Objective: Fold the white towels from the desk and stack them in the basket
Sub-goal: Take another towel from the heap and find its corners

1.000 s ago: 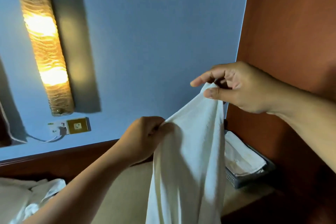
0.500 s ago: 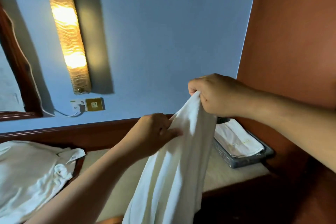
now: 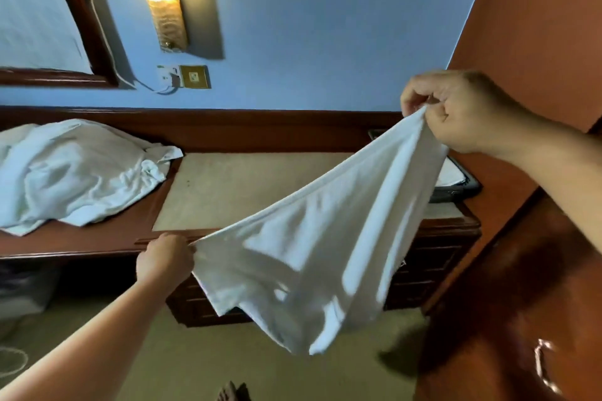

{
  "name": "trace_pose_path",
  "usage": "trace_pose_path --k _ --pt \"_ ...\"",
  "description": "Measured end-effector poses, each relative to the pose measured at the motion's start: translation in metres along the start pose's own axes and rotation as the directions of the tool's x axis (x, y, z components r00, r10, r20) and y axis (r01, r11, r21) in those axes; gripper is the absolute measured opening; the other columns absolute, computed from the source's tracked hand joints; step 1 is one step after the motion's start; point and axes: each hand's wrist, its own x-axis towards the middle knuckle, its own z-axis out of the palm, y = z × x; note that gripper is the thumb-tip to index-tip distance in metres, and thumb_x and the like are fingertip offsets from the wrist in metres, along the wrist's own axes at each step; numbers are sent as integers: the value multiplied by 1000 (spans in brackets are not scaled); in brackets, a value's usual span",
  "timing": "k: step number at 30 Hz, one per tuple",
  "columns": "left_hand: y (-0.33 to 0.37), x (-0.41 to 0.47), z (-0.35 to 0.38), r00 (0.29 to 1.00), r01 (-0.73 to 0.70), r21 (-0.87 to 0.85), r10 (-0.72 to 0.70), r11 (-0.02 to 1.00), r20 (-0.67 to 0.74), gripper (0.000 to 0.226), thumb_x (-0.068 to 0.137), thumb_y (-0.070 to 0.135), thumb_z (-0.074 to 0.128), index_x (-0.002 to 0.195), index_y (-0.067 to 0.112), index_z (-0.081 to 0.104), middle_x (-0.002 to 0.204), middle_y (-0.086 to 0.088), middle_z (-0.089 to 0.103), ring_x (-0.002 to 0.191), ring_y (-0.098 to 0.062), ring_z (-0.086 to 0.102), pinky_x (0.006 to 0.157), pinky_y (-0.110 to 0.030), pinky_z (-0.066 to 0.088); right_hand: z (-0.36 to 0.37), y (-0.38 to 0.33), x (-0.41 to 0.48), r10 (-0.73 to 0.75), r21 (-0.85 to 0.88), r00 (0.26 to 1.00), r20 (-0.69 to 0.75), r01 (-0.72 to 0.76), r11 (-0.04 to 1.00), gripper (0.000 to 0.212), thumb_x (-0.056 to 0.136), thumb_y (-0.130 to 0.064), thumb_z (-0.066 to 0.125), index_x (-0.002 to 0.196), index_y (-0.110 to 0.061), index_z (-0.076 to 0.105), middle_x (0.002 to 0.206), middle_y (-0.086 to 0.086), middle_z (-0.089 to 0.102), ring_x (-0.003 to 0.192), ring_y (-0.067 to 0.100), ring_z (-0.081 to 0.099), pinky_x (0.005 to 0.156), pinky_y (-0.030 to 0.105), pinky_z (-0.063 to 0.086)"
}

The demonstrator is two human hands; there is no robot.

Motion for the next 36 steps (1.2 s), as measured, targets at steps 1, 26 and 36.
trace_pose_path --k 1,26,36 --pt "-7 -9 -2 1000 23 -66 -23 998 8 22 93 30 55 78 21 68 101 -9 70 92 -33 65 79 -40 54 6 1 -8 27 35 999 36 -29 999 39 72 3 39 82 -26 62 83 -7 64 79 15 58 69 21 43" --pt "155 -125 -63 659 -726 -659 476 199 -583 14 99 15 63 110 15 71 111 8 66 99 -14 65 78 -32 55 84 -97 -7 -303 91 953 3 301 949 31 83 -11 30 77 -17 60 85 -5 49 63 4 39 57 13 30" --pt "75 -15 -6 780 -624 -248 609 741 -145 27 97 51 55 106 30 69 94 2 66 91 -29 64 71 -36 42 101 -88 22 -234 -61 968 -90 229 971 33 77 -5 30 75 -14 62 84 1 53 60 23 47 52 39 46"
